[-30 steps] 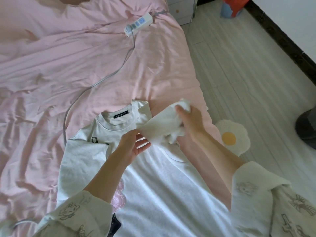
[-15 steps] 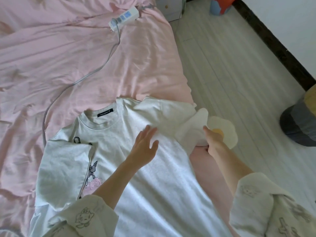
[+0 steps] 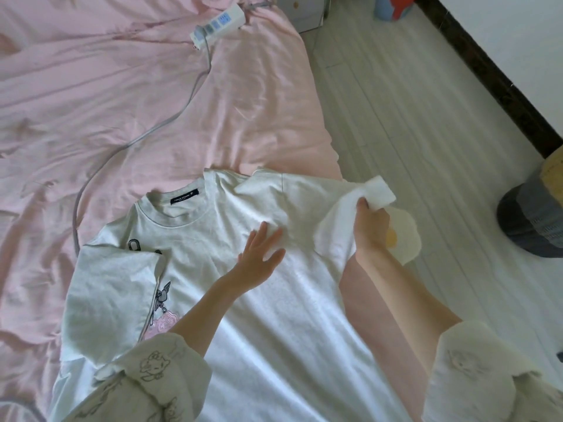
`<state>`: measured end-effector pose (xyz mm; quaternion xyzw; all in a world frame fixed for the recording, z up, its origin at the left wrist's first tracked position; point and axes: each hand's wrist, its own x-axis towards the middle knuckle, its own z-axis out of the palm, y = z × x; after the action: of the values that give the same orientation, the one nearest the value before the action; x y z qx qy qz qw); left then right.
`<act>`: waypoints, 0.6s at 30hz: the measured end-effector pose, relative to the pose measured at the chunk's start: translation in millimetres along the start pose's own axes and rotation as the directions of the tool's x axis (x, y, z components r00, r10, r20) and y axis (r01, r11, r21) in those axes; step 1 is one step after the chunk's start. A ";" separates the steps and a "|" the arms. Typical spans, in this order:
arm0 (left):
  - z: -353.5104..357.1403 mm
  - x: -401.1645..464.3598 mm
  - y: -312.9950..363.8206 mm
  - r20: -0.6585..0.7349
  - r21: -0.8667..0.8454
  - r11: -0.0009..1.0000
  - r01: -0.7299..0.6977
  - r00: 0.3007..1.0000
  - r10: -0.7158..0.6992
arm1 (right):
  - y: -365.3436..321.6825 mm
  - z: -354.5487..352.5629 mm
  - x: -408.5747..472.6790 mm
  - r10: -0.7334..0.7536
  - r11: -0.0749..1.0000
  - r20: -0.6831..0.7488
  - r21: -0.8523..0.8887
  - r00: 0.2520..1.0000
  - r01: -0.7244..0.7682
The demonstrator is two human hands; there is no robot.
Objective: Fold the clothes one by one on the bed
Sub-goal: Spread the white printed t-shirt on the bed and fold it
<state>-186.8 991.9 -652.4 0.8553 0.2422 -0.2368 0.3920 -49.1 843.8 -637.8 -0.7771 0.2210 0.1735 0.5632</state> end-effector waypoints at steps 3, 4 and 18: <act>-19.4 -14.6 -2.9 -0.074 -0.580 0.811 0.068 0.988 -0.136 | -10.6 16.5 -33.7 -0.368 0.923 0.212 -0.033 0.905 0.383; -26.3 -22.0 -5.9 -0.056 -0.766 0.637 0.086 0.978 -0.199 | -10.9 23.8 -47.9 -0.479 0.856 0.304 -0.045 0.823 0.515; -21.3 -133.7 -112.9 -0.101 -0.811 0.543 0.216 0.864 -0.494 | 100.5 63.6 -139.5 -0.184 0.036 0.929 -0.321 0.322 0.947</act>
<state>-352.9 1043.0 -623.2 0.5578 0.5504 -0.0429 0.6198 -222.1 898.0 -665.2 -0.8155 -0.5121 0.2500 0.1014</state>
